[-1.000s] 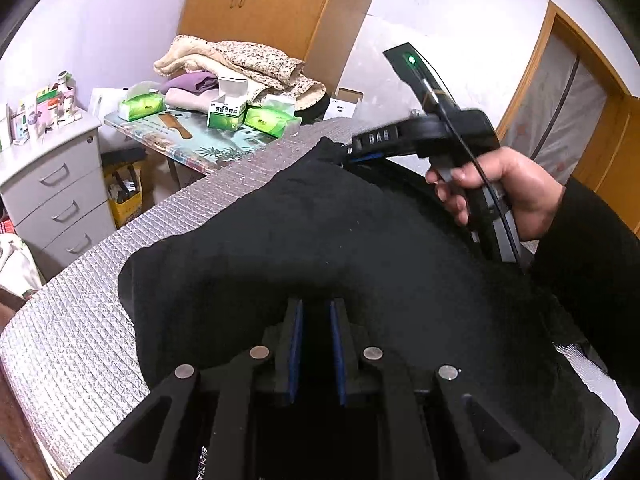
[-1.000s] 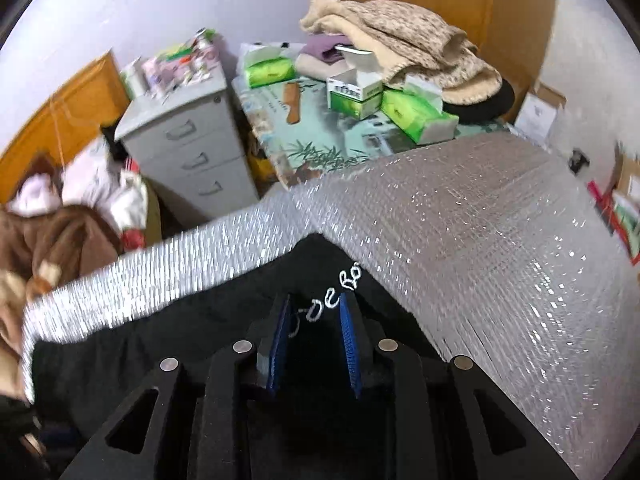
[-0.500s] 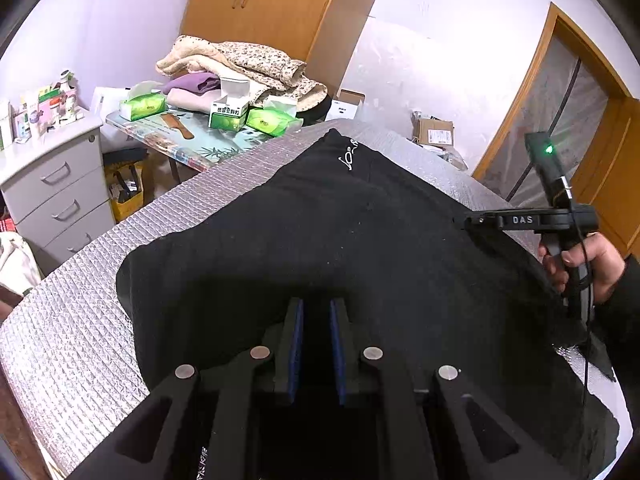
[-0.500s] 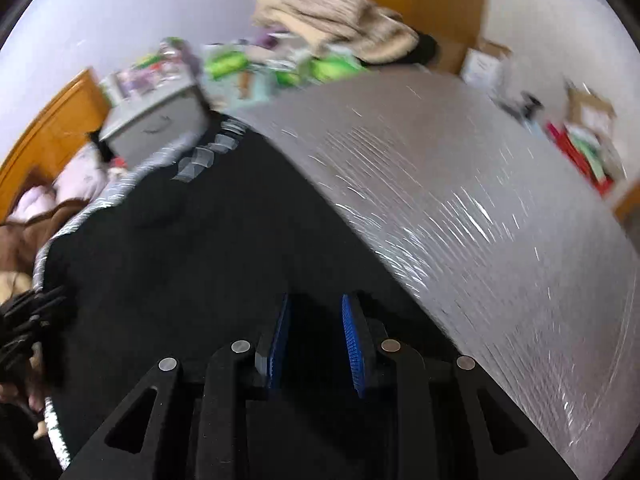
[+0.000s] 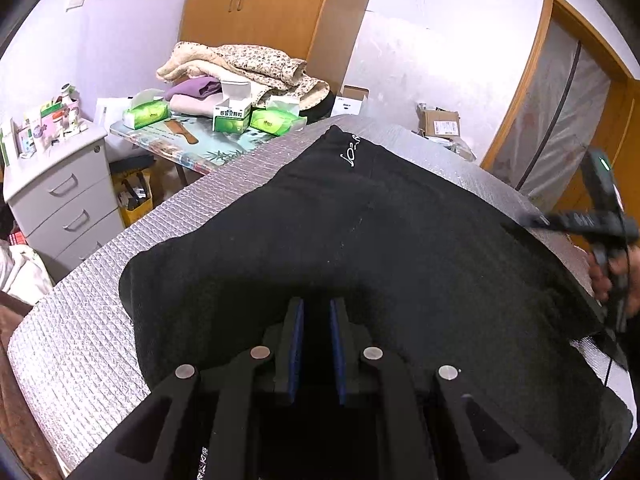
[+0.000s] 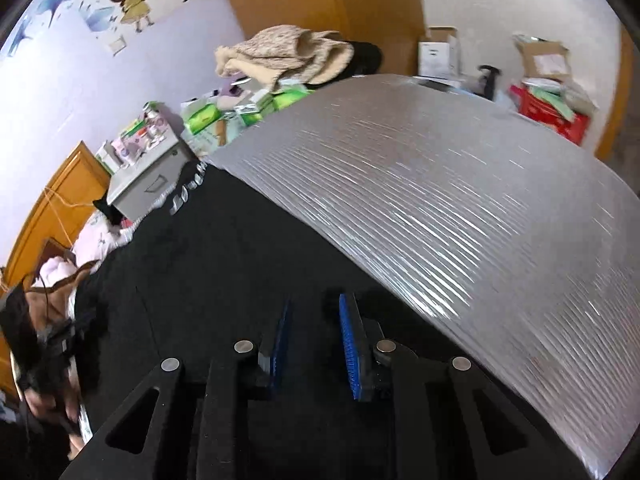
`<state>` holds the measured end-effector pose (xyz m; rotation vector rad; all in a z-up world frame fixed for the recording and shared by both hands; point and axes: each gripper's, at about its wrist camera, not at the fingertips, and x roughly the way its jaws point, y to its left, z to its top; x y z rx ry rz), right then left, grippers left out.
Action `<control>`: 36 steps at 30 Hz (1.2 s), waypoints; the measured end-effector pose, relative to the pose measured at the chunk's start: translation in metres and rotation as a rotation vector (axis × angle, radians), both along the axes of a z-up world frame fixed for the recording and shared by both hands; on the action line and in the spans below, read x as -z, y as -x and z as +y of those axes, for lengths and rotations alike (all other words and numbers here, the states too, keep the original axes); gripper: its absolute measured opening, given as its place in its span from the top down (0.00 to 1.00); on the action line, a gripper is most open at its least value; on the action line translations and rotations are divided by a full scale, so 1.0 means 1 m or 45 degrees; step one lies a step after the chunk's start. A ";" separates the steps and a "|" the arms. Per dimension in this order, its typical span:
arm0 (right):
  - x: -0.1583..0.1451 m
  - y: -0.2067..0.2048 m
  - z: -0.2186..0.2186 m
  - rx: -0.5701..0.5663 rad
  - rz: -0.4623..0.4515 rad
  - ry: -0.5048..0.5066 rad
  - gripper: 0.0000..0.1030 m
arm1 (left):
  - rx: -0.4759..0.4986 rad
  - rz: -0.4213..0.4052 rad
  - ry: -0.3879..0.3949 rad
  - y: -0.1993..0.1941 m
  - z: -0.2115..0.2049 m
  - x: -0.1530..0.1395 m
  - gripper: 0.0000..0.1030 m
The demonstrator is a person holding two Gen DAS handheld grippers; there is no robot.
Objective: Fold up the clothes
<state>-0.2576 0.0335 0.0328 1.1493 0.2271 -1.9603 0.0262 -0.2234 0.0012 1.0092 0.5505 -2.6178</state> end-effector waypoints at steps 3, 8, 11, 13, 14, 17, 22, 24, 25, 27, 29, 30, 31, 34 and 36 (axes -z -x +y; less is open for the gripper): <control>0.002 -0.015 0.046 0.035 -0.003 -0.013 0.75 | -0.019 -0.026 0.043 0.001 0.006 -0.003 0.87; 0.009 -0.052 0.098 0.097 -0.018 0.004 0.75 | 0.035 -0.014 0.040 0.003 0.028 -0.014 0.87; 0.011 -0.075 0.113 0.119 -0.002 0.012 0.75 | 0.139 0.020 0.031 0.007 0.054 -0.023 0.87; 0.009 -0.087 0.117 0.127 0.002 0.044 0.75 | 0.227 0.046 0.017 0.012 0.076 -0.028 0.87; 0.007 -0.090 0.117 0.127 0.003 0.063 0.75 | 0.260 0.054 0.015 0.014 0.085 -0.029 0.87; 0.006 -0.098 0.108 0.087 -0.008 0.106 0.75 | 0.357 0.054 0.018 0.026 0.113 -0.030 0.86; 0.023 -0.114 0.101 -0.016 -0.004 -0.022 0.75 | 0.451 -0.048 0.011 0.043 0.142 -0.015 0.86; 0.019 -0.120 0.116 0.003 -0.016 0.018 0.75 | 0.456 -0.064 0.016 0.042 0.145 -0.014 0.86; 0.015 -0.122 0.127 0.033 -0.010 0.048 0.75 | 0.458 -0.071 0.018 0.042 0.146 -0.013 0.86; 0.009 -0.122 0.150 0.108 0.003 0.094 0.75 | 0.462 -0.087 0.022 0.041 0.149 -0.012 0.86; 0.004 -0.120 0.176 0.203 0.013 0.130 0.75 | 0.462 -0.072 0.022 0.040 0.152 -0.014 0.86; 0.002 -0.116 0.187 0.256 0.027 0.137 0.75 | 0.467 -0.067 0.018 0.041 0.155 -0.015 0.86; 0.001 -0.111 0.198 0.309 0.033 0.139 0.75 | 0.478 -0.067 0.013 0.044 0.160 -0.015 0.86; 0.002 -0.105 0.229 0.446 0.025 0.092 0.74 | 0.517 -0.067 0.000 0.050 0.175 -0.015 0.86; -0.003 -0.109 0.248 0.492 0.042 0.086 0.74 | 0.561 -0.058 0.001 0.049 0.186 -0.017 0.86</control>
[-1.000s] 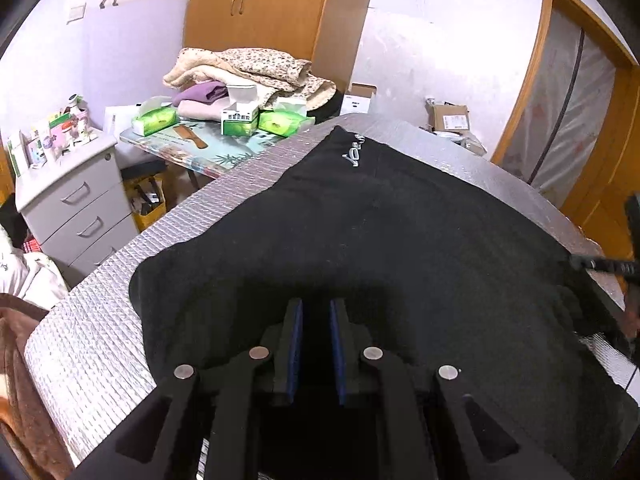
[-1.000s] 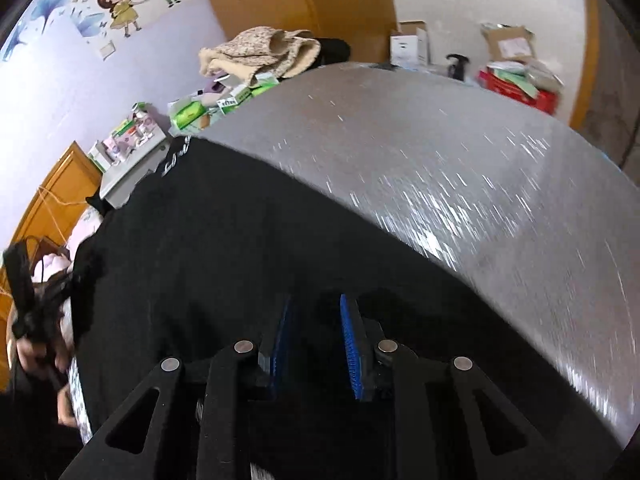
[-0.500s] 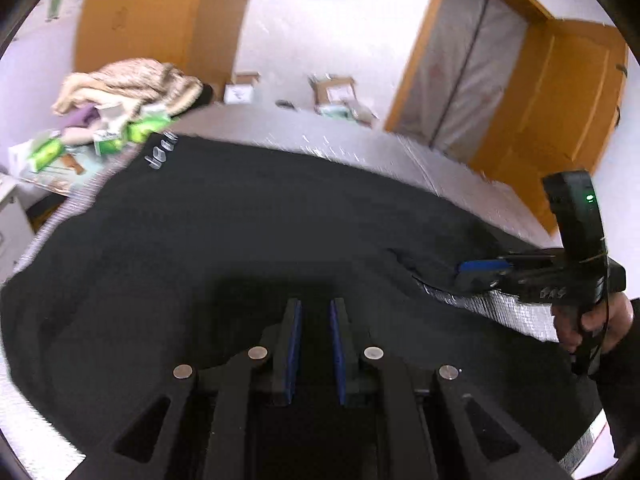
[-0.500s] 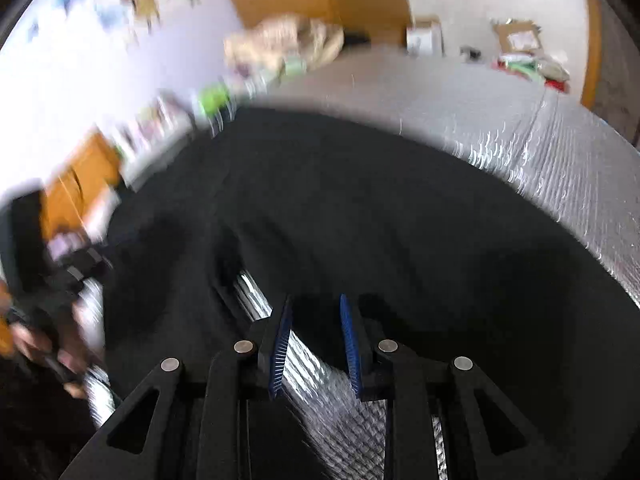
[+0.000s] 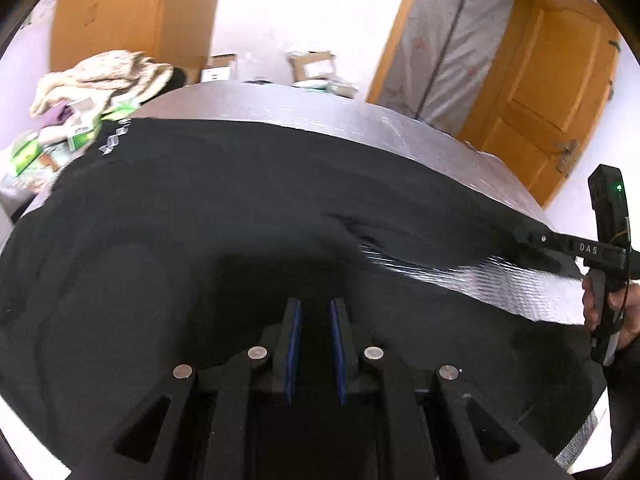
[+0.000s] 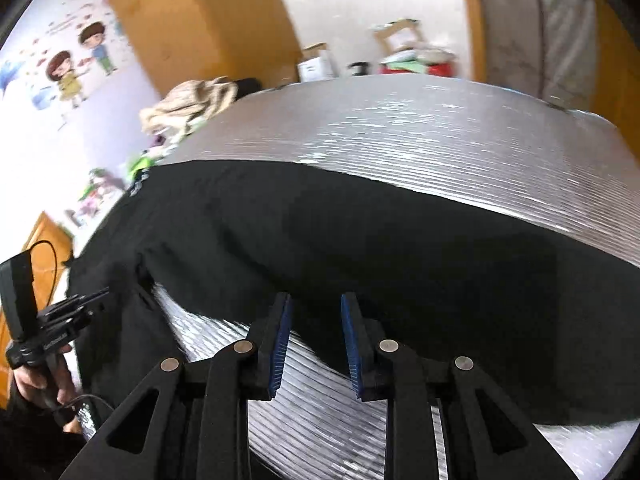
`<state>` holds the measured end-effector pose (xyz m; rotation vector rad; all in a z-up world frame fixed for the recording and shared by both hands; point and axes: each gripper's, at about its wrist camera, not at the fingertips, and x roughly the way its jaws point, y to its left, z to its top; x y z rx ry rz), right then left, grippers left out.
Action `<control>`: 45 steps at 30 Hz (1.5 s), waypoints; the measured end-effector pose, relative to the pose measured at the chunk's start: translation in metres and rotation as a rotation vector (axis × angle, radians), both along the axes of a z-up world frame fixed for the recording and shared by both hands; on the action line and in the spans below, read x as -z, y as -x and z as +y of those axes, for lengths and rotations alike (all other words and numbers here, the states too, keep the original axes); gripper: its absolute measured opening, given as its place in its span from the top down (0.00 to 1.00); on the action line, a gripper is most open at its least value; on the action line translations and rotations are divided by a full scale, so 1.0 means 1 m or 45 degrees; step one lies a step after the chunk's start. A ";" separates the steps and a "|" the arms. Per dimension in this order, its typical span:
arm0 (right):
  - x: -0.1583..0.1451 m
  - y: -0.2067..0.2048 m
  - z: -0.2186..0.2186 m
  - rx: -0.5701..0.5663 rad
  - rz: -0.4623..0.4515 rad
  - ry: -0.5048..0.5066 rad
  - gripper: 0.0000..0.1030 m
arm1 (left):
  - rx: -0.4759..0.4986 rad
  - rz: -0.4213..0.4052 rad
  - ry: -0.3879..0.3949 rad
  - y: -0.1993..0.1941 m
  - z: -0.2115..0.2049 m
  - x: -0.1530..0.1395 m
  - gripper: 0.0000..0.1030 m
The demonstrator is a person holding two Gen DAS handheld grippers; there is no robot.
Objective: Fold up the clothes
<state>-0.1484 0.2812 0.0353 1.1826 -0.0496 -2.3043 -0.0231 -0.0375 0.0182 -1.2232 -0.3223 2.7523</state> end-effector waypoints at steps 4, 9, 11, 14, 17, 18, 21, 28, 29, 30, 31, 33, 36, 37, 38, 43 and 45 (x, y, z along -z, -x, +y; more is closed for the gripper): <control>-0.018 -0.018 0.048 0.158 0.047 0.019 0.74 | 0.111 0.020 -0.035 -0.006 0.024 -0.007 0.86; -0.065 -0.055 0.105 0.363 0.167 -0.014 0.74 | 0.281 0.040 -0.067 -0.021 0.064 -0.014 0.86; -0.090 -0.075 0.128 0.426 0.220 -0.034 0.74 | 0.316 0.061 -0.098 -0.028 0.074 -0.019 0.86; -0.113 -0.109 0.146 0.488 0.279 -0.095 0.71 | 0.360 0.084 -0.101 -0.035 0.087 -0.024 0.86; -0.104 -0.125 0.160 0.502 0.284 -0.102 0.57 | 0.317 0.114 -0.031 -0.033 0.085 -0.026 0.86; -0.094 -0.123 0.164 0.503 0.253 -0.093 0.57 | 0.294 0.120 -0.011 -0.031 0.082 -0.026 0.86; -0.057 -0.099 0.170 0.517 0.152 -0.087 0.57 | 0.223 0.128 0.067 -0.018 0.073 -0.023 0.86; -0.022 -0.025 0.207 0.718 0.104 -0.125 0.57 | 0.134 0.107 0.135 -0.006 0.065 -0.013 0.86; -0.023 -0.016 0.215 0.748 0.110 -0.129 0.57 | 0.134 0.108 0.139 -0.006 0.064 -0.012 0.86; -0.022 -0.007 0.222 0.785 0.105 -0.138 0.57 | 0.135 0.109 0.144 -0.006 0.063 -0.011 0.86; -0.022 0.002 0.230 0.821 0.100 -0.146 0.57 | 0.136 0.111 0.149 -0.006 0.063 -0.010 0.86; -0.013 0.020 0.246 0.879 0.038 -0.153 0.57 | 0.138 0.114 0.153 -0.004 0.066 -0.010 0.86; 0.008 0.041 0.262 0.917 -0.113 -0.167 0.57 | 0.144 0.124 0.149 -0.002 0.071 -0.013 0.86; 0.013 0.044 0.264 0.918 -0.134 -0.152 0.57 | 0.145 0.128 0.148 -0.001 0.072 -0.014 0.86; 0.015 0.046 0.265 0.919 -0.136 -0.137 0.57 | 0.147 0.132 0.148 0.000 0.073 -0.014 0.86; 0.008 0.054 0.256 0.845 -0.088 -0.173 0.95 | 0.173 0.119 0.157 0.008 0.080 -0.014 0.86; 0.003 0.060 0.256 0.841 -0.060 -0.177 0.96 | 0.179 0.111 0.165 0.011 0.085 -0.014 0.86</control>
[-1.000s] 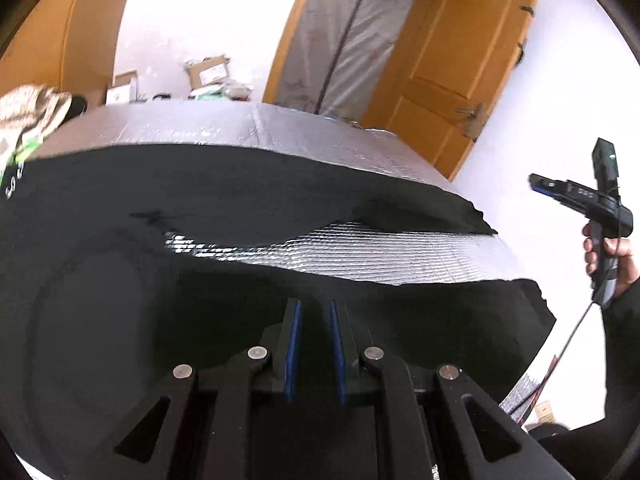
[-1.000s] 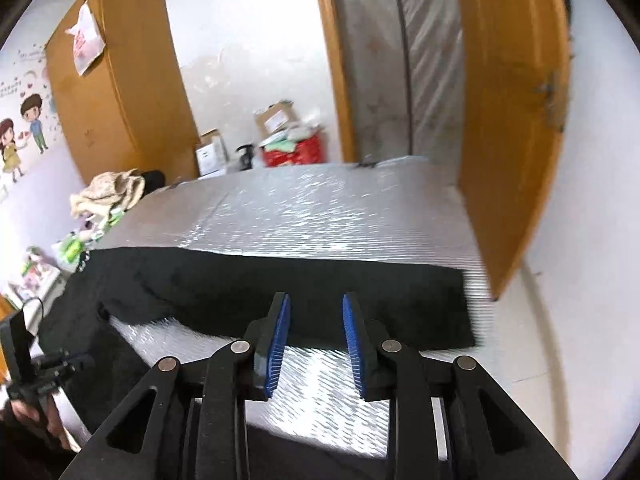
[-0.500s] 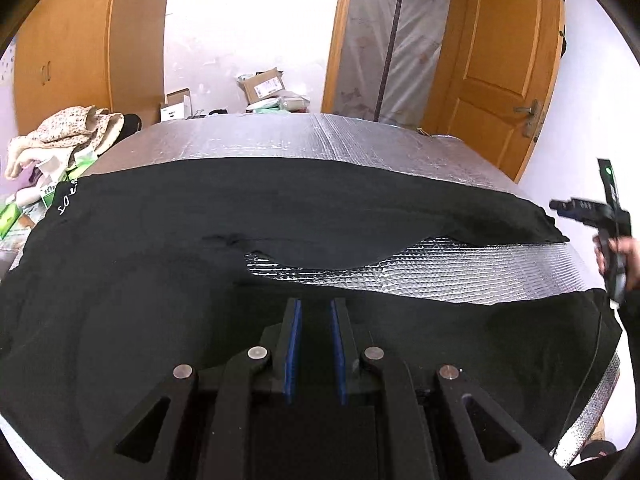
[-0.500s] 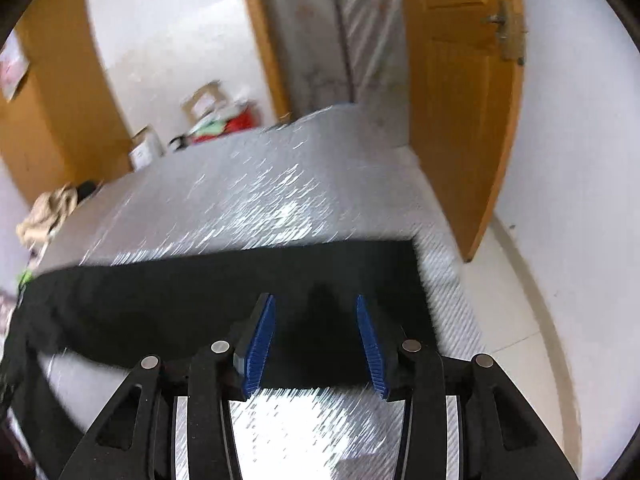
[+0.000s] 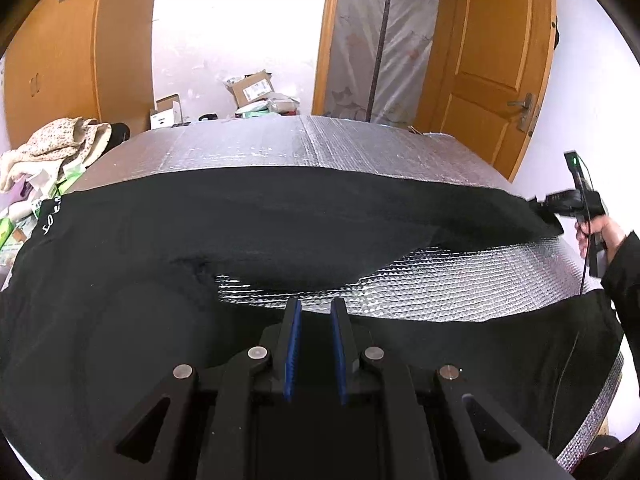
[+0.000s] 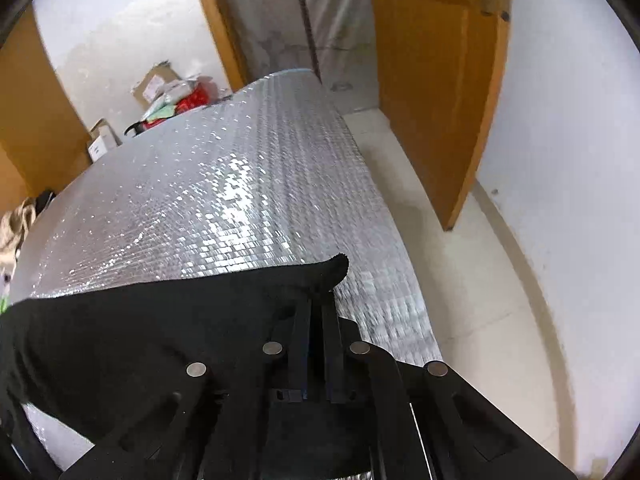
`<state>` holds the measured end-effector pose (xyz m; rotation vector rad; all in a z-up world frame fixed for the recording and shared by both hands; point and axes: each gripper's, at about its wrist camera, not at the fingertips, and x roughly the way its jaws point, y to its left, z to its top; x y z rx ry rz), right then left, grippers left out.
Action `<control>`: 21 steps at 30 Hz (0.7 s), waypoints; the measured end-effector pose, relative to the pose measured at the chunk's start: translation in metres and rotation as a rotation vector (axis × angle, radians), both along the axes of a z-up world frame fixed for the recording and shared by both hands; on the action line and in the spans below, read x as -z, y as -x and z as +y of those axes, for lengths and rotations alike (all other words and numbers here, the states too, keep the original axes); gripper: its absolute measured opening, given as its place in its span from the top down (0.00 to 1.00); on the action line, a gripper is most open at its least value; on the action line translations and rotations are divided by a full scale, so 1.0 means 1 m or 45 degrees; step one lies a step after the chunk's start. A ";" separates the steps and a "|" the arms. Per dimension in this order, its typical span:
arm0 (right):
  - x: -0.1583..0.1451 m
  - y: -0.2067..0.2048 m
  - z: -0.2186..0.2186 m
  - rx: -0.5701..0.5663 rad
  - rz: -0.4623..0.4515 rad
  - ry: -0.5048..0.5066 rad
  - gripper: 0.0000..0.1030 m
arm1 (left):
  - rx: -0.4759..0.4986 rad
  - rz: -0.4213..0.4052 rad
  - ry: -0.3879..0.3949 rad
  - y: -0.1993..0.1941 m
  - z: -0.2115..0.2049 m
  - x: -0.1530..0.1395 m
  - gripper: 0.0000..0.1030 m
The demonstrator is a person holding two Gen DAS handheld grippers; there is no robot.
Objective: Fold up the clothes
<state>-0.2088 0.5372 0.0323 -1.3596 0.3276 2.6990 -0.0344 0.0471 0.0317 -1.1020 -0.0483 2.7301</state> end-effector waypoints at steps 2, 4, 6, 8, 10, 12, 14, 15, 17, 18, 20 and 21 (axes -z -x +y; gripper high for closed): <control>-0.005 0.007 0.002 0.003 0.035 -0.004 0.96 | 0.000 -0.002 0.008 0.002 0.003 0.000 0.86; -0.009 0.016 0.004 0.011 0.076 0.007 0.95 | -0.003 -0.002 0.014 0.004 0.005 -0.001 0.86; -0.011 0.024 0.005 0.011 0.112 0.015 0.95 | -0.011 -0.002 0.022 0.006 0.006 0.000 0.86; -0.009 0.034 0.006 0.008 0.114 0.011 0.95 | -0.022 -0.003 0.031 0.007 0.006 0.001 0.86; -0.007 0.042 0.007 0.003 0.100 0.012 0.94 | -0.034 -0.002 0.036 0.008 0.005 0.001 0.86; -0.004 0.045 0.009 -0.011 0.079 0.012 0.92 | -0.047 0.001 0.041 0.009 0.004 -0.001 0.86; -0.007 0.038 0.010 0.008 0.073 -0.003 0.88 | -0.061 0.013 0.042 0.010 0.002 -0.004 0.86; -0.012 0.031 0.009 0.011 0.092 -0.008 0.83 | -0.065 0.024 0.042 0.011 0.001 -0.006 0.86; -0.022 0.014 -0.001 -0.046 0.145 0.016 0.82 | -0.071 0.042 0.042 0.013 0.000 -0.011 0.86; -0.024 0.006 -0.009 -0.090 0.150 0.025 0.81 | -0.070 0.047 0.041 0.017 0.001 -0.013 0.86; -0.024 -0.012 -0.031 -0.188 0.128 0.029 0.81 | -0.056 0.052 0.034 0.025 0.005 -0.017 0.86; -0.023 -0.020 -0.041 -0.228 0.129 0.030 0.81 | -0.042 0.054 0.034 0.030 0.009 -0.018 0.86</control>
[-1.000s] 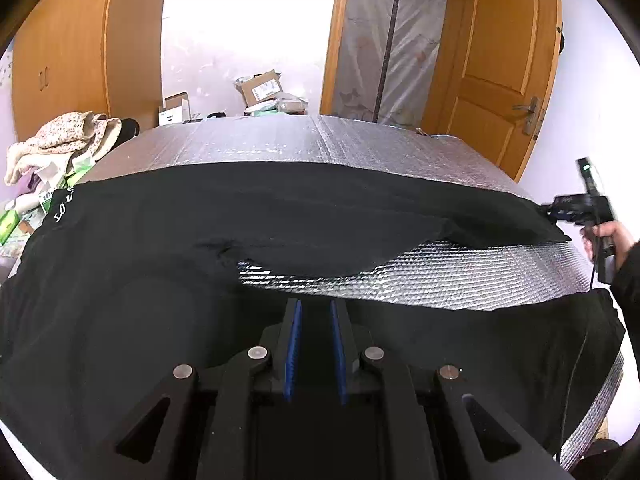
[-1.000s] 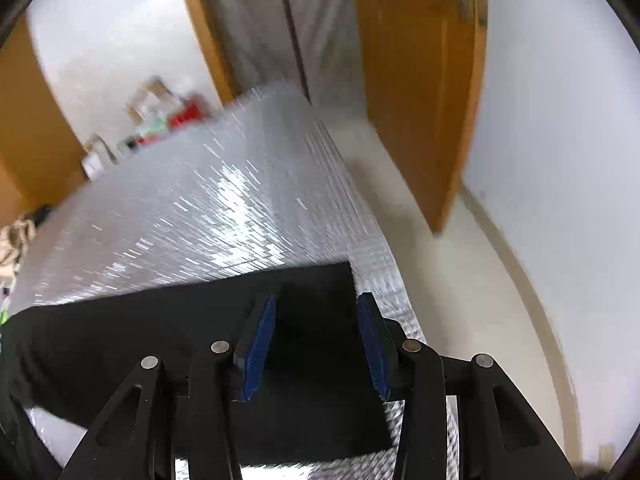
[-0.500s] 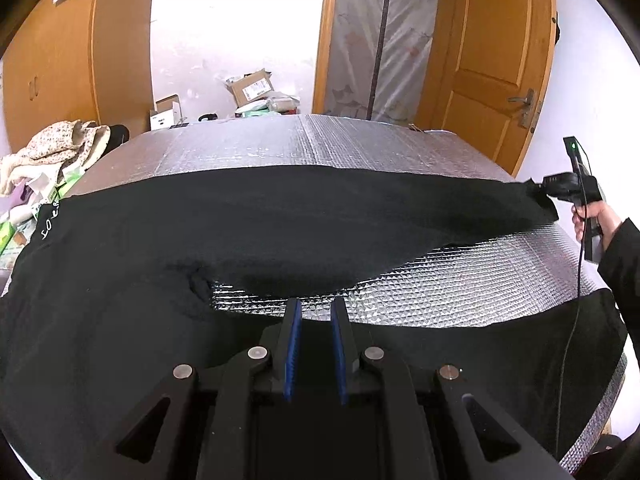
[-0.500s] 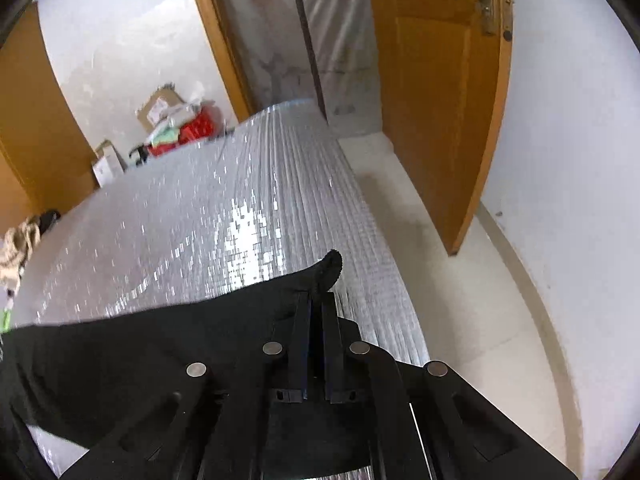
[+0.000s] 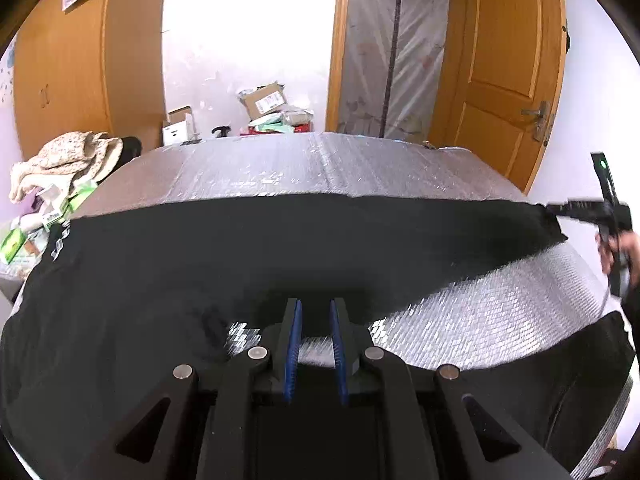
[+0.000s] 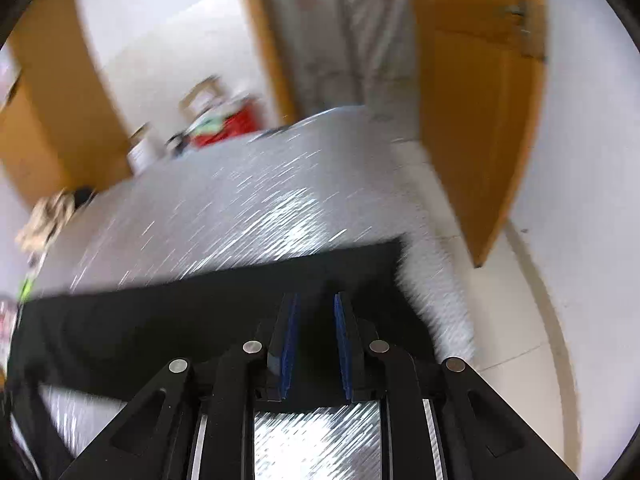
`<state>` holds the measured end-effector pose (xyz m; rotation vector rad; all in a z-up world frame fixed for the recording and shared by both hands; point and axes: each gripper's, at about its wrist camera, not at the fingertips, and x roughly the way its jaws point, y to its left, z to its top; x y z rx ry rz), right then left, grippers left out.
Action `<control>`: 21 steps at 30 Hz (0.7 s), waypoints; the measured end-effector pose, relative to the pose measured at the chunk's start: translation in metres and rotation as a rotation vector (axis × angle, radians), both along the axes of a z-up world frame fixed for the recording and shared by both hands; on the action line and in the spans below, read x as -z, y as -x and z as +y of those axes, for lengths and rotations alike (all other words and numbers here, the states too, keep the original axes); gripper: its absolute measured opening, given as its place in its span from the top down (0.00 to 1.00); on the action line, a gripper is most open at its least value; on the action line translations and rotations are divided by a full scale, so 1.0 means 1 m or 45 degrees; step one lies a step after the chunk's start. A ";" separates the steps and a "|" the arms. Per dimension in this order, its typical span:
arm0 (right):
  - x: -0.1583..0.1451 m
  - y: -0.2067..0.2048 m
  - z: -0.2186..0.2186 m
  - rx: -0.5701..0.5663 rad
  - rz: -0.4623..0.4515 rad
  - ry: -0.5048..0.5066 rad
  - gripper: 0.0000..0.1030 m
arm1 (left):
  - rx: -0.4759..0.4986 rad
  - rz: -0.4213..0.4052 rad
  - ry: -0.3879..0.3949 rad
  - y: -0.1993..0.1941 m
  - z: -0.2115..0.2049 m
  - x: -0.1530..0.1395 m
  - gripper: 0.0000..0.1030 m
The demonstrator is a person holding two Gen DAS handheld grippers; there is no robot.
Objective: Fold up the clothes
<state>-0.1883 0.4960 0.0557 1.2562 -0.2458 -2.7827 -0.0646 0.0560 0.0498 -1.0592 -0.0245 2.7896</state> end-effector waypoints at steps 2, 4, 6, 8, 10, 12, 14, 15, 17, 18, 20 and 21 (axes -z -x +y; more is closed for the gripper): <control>0.002 -0.016 -0.018 -0.065 0.000 0.028 0.81 | 0.020 0.005 0.007 0.012 0.008 -0.001 0.85; 0.005 -0.029 -0.032 -0.109 -0.009 0.059 0.81 | 0.049 -0.007 0.002 0.029 0.020 0.003 0.85; 0.004 -0.041 -0.041 -0.137 -0.005 0.095 0.81 | 0.074 -0.045 -0.016 0.046 0.029 0.010 0.85; -0.001 -0.051 -0.045 -0.161 0.005 0.138 0.81 | 0.111 -0.096 -0.030 0.059 0.037 0.020 0.85; -0.006 -0.065 -0.047 -0.187 0.021 0.163 0.81 | 0.145 -0.198 0.000 0.068 0.046 0.037 0.85; -0.015 -0.078 -0.046 -0.189 0.046 0.148 0.81 | 0.170 -0.200 0.029 0.065 0.050 0.039 0.84; -0.029 -0.094 -0.038 -0.169 0.088 0.120 0.81 | 0.205 -0.219 0.028 0.062 0.050 0.036 0.84; -0.038 -0.101 -0.032 -0.149 0.116 0.107 0.81 | 0.212 -0.222 0.028 0.060 0.049 0.035 0.84; -0.061 -0.115 -0.013 -0.075 0.194 0.084 0.81 | 0.225 -0.229 0.027 0.055 0.046 0.033 0.84; -0.071 -0.124 -0.002 -0.031 0.232 0.076 0.80 | 0.231 -0.226 0.028 0.052 0.045 0.031 0.84; -0.090 -0.140 0.018 0.060 0.302 0.059 0.79 | 0.240 -0.211 0.007 0.042 0.044 0.025 0.84; -0.098 -0.148 0.027 0.110 0.328 0.053 0.77 | 0.244 -0.203 -0.007 0.038 0.043 0.023 0.84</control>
